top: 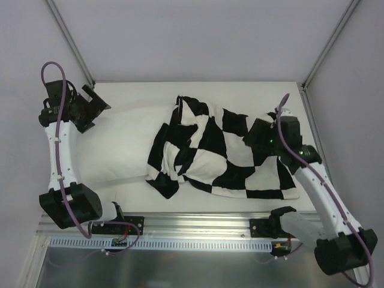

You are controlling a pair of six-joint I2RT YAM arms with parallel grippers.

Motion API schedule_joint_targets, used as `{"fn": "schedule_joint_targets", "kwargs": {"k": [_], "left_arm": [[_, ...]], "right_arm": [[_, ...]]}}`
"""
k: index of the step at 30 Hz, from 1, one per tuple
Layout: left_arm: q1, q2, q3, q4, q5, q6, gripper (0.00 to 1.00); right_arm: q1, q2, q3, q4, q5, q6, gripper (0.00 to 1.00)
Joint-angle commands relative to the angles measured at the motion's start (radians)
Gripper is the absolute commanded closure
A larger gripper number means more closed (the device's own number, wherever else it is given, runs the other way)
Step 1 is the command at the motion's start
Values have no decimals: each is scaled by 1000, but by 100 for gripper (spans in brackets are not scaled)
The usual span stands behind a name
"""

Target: Remove the pillowcase from the pillow

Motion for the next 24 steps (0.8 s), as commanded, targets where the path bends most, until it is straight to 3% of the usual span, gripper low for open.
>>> {"fn": "schedule_joint_targets", "kwargs": {"k": [1,3,5,6,9,13,17,20,21,22,23,24], "left_arm": [[-90,-124,-41,2,-131,84,1],[-184,-195,-91,-36,-305,106,1],[-288,-254,-139,-55,-407,109,1],[-317,-269,-195,-66,-417,103,1],[-422,-264,-297,-87,-428,77,1],[-523,-178,-395,-72,-402,-6,1],[-542,-105,-438,-6,-373,-60,1],[-542,-56,-438,32,-336,-83,23],[-542,-46,-435,38,-331,-87,37],[-542,-31,-432,43,-331,-92,75],[-537,-22,-421,43,-334,-101,96],[-537,-22,-417,41,-336,-103,100]], "right_arm": [[213,-157,-122,47,90,-57,2],[419,-162,-166,-1,175,-78,1],[550,-109,-171,-45,249,-65,1],[662,-87,-182,-41,306,-54,0],[793,29,-183,-6,340,-43,0],[838,213,-137,14,398,-54,1],[838,373,-127,65,418,-54,0],[836,488,-120,90,432,-25,1],[836,514,-117,93,434,-16,3],[838,548,-113,93,438,-5,11],[834,556,-113,93,447,12,19],[834,559,-113,90,457,20,34]]}}
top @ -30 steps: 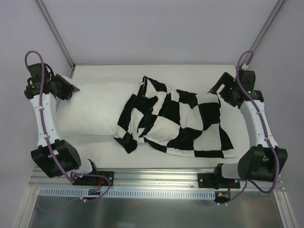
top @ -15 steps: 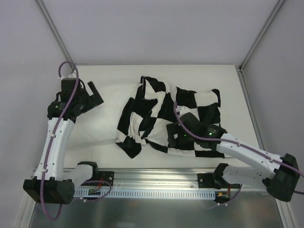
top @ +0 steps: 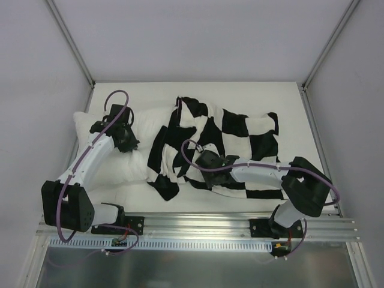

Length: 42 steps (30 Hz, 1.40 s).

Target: Remove the pillowcase from the pillow

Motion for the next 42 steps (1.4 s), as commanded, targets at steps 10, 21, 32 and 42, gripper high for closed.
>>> {"fn": "schedule_joint_targets", "kwargs": {"k": [10,21,32,42], "left_arm": [[248,-85,122,27,114,45,100],[554,-139,296,9,305,65,100],[677,-91,381,15,456,-33,100],[421,41,554,18,421,33,100]], "right_arm": [[-312,-451,-86,-123,137,61,99],[-1057,-681,351,-302,-52,-74,99],[-1458,-626,372,-266,-337,0,99],[-1258,-609,350,-183,-291,-49,99]]}}
